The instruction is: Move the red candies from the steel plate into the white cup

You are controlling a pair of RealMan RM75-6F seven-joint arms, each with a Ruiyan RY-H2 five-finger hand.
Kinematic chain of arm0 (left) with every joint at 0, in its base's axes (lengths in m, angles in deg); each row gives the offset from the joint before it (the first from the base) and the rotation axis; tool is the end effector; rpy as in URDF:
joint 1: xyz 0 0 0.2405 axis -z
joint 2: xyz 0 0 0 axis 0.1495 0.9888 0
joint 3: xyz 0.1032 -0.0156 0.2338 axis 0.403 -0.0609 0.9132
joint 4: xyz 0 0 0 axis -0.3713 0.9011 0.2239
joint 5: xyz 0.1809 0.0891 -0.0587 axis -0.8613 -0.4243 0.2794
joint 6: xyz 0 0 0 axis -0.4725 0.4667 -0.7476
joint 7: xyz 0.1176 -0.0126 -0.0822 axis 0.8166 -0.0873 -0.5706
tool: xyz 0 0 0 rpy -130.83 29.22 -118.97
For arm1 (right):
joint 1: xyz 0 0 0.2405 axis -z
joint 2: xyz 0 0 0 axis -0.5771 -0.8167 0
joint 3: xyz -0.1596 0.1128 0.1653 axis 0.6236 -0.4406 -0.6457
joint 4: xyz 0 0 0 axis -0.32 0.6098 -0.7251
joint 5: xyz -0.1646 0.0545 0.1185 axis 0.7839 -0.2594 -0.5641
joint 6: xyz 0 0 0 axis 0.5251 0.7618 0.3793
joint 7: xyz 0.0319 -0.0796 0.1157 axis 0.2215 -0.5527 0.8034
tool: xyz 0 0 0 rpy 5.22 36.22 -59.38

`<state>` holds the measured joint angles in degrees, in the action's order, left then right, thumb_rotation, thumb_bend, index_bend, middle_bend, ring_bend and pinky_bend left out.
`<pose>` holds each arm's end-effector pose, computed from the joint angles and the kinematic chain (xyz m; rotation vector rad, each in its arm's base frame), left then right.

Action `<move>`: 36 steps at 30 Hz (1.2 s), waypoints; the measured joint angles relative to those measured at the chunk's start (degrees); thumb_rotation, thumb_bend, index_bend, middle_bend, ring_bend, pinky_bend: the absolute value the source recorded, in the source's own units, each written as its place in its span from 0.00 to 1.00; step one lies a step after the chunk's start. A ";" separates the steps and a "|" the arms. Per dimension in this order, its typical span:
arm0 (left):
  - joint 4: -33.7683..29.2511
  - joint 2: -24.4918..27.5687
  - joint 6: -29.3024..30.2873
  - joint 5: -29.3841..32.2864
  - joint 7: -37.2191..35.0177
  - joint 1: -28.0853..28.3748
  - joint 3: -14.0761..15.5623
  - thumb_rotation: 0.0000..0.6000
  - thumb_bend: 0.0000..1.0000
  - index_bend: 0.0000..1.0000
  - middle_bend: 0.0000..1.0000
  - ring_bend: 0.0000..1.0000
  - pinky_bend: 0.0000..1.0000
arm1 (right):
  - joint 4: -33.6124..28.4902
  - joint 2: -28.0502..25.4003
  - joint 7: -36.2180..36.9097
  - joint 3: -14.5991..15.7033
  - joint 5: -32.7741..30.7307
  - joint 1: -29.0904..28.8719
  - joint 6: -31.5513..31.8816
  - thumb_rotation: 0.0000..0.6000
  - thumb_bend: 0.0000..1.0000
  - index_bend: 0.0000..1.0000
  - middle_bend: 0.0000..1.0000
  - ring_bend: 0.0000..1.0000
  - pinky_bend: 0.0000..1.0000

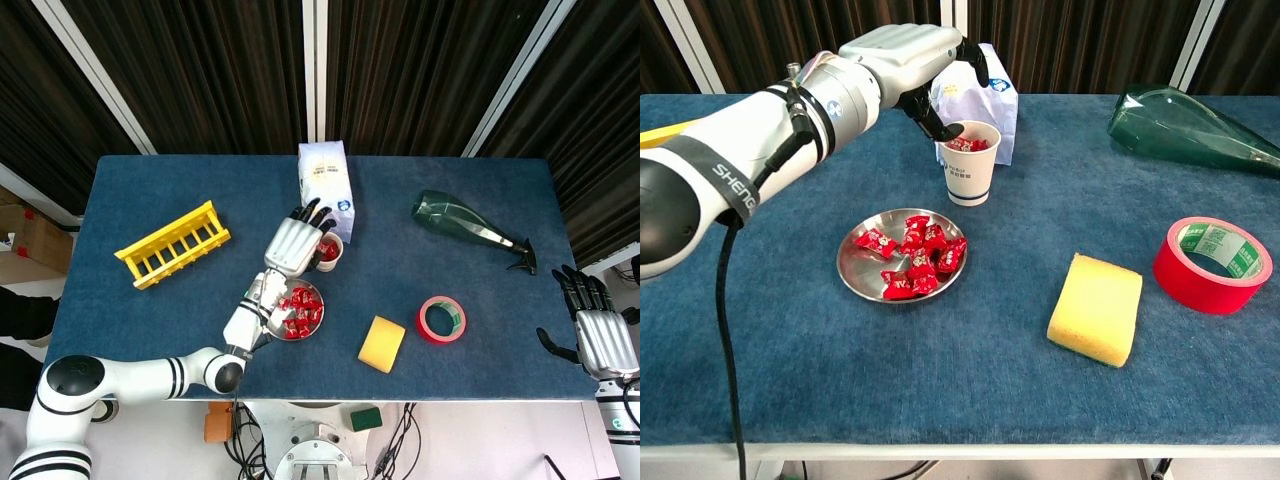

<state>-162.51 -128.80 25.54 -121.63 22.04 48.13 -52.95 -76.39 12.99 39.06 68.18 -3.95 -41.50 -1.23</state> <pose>-0.0224 0.3716 -0.0597 -1.8319 -0.7496 -1.0950 -0.3186 -0.1917 0.1627 1.3814 -0.9946 0.9318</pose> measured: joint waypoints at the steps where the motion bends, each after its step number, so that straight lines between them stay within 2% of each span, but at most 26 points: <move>1: -0.70 0.30 0.21 -0.06 0.00 -0.22 0.15 1.00 0.31 0.29 0.16 0.03 0.20 | 0.01 0.00 0.03 -0.04 -0.03 0.02 0.06 1.00 0.29 0.00 0.00 0.00 0.00; 7: -9.42 4.41 1.64 0.19 1.70 -2.71 2.65 1.00 0.27 0.32 0.16 0.03 0.20 | 0.00 0.06 -0.20 -0.04 -0.26 -0.10 -0.37 1.00 0.29 0.00 0.00 0.00 0.00; 11: -18.04 9.31 2.79 1.25 5.51 -5.17 6.56 1.00 0.26 0.32 0.16 0.03 0.20 | -0.16 0.20 -0.65 0.06 -0.12 -0.11 -0.30 1.00 0.29 0.00 0.00 0.00 0.00; 15: -22.46 12.63 4.13 0.95 6.94 -8.08 11.29 1.00 0.26 0.33 0.15 0.03 0.20 | -0.29 0.33 -1.03 0.15 0.03 0.03 -0.01 1.00 0.29 0.00 0.00 0.00 0.00; 19: -22.49 12.87 4.27 -0.83 6.11 -10.00 14.66 1.00 0.26 0.31 0.13 0.03 0.20 | -0.29 0.44 -1.25 0.17 0.03 0.08 0.09 1.00 0.29 0.00 0.00 0.00 0.00; 23: -19.69 12.41 3.34 -2.63 5.46 -10.27 15.92 1.00 0.26 0.29 0.10 0.03 0.20 | -0.30 0.56 -1.59 0.29 0.16 0.03 -0.05 1.00 0.29 0.00 0.00 0.00 0.00; 28: -17.72 12.47 1.48 -3.13 4.85 -10.27 16.45 1.00 0.26 0.29 0.09 0.03 0.19 | -0.22 0.60 -1.58 0.16 -0.05 -0.03 -0.12 1.00 0.29 0.00 0.00 0.00 0.00; 36: -14.71 12.29 -1.72 -0.55 4.80 -9.89 16.40 1.00 0.26 0.30 0.09 0.03 0.19 | -0.17 0.68 -1.75 0.07 -0.31 -0.09 -0.27 1.00 0.29 0.00 0.00 0.00 0.00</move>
<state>-177.22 -116.51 23.82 -122.18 26.83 38.24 -36.55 -76.56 13.67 37.31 68.25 -4.26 -41.59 -1.51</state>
